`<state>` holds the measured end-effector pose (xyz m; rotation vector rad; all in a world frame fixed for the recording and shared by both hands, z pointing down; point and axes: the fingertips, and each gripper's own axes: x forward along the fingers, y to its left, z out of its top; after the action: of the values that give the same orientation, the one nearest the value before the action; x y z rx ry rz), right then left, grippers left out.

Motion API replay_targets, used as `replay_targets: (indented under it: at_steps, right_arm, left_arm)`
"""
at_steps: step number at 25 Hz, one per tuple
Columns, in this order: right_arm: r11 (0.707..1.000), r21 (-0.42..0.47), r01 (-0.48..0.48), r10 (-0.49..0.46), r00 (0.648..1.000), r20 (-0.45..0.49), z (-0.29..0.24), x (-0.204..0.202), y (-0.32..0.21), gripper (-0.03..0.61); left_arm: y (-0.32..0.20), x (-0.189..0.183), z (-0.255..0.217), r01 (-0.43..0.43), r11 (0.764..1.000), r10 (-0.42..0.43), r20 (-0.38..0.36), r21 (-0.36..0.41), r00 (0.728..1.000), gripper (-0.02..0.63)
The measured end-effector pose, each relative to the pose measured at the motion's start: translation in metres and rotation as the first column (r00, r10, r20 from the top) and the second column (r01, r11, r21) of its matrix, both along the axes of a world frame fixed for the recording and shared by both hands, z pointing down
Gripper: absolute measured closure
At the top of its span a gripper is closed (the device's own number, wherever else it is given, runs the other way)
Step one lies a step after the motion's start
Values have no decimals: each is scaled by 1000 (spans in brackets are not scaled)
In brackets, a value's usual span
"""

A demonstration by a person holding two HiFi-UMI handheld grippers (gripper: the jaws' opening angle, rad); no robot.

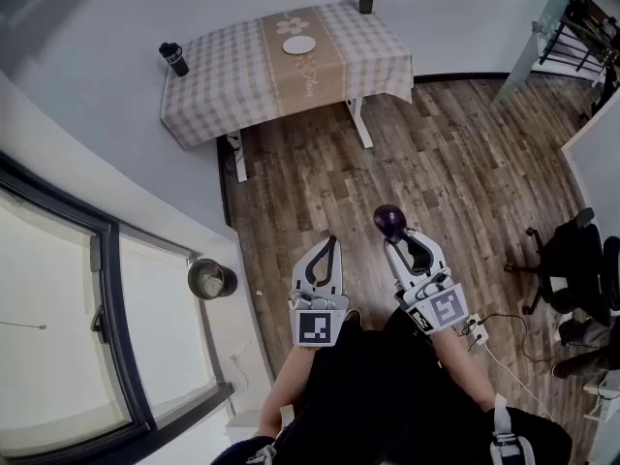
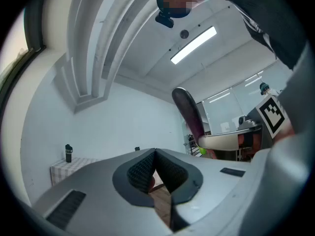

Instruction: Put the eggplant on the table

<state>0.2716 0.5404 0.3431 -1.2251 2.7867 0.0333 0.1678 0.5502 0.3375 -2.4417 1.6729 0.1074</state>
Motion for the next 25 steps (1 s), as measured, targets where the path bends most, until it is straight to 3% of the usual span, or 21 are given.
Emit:
replay_targets:
  at_steps: [2,6,11,17,20,25]
  right_arm:
    - [1000,-8,-2,2,1000,13,1,-2,-5,445]
    - [1000,-15,-10,10,1000,15,5,1,-17,445]
    - [999,-30,-18,19,1000,21,14,7,-47,445]
    - [999,-39,-17,19,999,42,22,-2,-113,445]
    - [999,-33,-25,27,998,54,16,-3,-152,445]
    - [999,-43,-31,34,997,72,11,0,-210,445]
  left_arm:
    - [-4,-2,4,-4,1000,5,33,-12,999,621]
    - [-15,-4,5,13,1000,-14,-40,-25,999,621]
    - [-41,-5,11,26,999,-28,-48,-42,998,621]
    - [-93,-21,11,58,998,-60,-50,-34,997,621]
    - [-125,-24,7,59,998,-59,1,-34,998,621]
    - [-181,-25,-1,67,996,-66,6,-53,998,621]
